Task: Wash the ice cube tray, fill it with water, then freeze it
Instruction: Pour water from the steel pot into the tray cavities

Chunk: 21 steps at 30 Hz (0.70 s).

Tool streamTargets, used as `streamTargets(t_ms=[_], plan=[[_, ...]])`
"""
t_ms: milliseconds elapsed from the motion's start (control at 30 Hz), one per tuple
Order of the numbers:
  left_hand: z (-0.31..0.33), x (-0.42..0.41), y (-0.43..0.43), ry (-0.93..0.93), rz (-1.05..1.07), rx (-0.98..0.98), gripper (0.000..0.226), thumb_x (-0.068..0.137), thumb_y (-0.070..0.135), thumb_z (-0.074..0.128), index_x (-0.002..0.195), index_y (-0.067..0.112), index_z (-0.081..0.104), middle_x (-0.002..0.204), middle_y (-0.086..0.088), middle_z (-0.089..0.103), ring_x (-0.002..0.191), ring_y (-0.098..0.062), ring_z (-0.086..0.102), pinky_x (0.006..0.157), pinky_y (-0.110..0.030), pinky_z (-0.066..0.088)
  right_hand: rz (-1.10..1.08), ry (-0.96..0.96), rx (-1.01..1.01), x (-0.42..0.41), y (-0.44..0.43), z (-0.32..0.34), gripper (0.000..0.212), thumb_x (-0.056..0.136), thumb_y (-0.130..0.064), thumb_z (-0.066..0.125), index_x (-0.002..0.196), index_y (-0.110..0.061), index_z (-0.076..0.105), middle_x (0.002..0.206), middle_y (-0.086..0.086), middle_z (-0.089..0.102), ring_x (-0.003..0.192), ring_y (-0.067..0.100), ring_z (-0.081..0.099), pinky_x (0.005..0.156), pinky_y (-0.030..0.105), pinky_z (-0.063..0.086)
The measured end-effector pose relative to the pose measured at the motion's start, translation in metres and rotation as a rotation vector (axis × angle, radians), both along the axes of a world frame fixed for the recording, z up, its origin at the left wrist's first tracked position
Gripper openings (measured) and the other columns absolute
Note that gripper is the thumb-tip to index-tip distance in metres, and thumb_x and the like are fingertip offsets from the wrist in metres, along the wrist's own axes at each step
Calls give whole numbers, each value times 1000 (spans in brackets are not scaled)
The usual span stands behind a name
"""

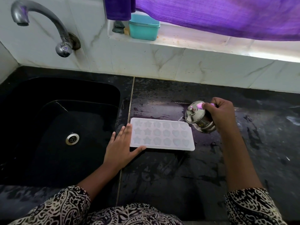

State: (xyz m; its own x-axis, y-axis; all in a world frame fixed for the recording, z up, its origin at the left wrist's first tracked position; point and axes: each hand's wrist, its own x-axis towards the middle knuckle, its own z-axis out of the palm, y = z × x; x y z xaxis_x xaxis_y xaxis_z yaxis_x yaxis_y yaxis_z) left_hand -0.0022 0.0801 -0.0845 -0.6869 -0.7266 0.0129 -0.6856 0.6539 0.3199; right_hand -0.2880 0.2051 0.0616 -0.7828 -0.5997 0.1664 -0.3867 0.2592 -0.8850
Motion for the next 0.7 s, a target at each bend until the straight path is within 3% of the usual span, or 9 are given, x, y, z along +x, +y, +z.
streamTargets(t_ms=[167,333,500,600,700], plan=[[0,0,-1,-3,4,-2,111,76,89,10,157,14,7,163,-1,16,150,-15,13,121,-43,13,2,3,9,0,0,2,33,81,-11,66,59,-15,42,60,8,47,60,20,51,58,32,49],[-1,0,0,-6,3,-5,111,75,91,7,157,15,6,163,0,16,150,-14,12,121,-42,12,7,5,0,1,0,2,36,82,-11,65,57,-18,40,56,-1,47,51,7,51,48,21,45],[-1,0,0,-6,3,-3,111,75,91,7,157,15,6,163,1,15,150,-13,11,121,-42,11,6,-7,3,-1,-1,1,34,82,-12,66,58,-17,42,59,3,50,55,11,55,49,22,47],[-1,0,-1,-26,5,-5,112,74,91,6,156,15,4,164,1,13,150,-13,10,121,-42,11,17,-15,-38,-1,0,1,36,81,-9,66,56,-17,41,50,-8,49,44,-3,51,40,13,41],[-1,0,-1,-24,6,-3,111,75,91,7,157,15,4,164,1,12,150,-12,9,121,-42,11,25,-45,-60,-2,-1,1,36,80,-8,66,56,-18,41,46,-11,48,41,-5,51,39,12,40]])
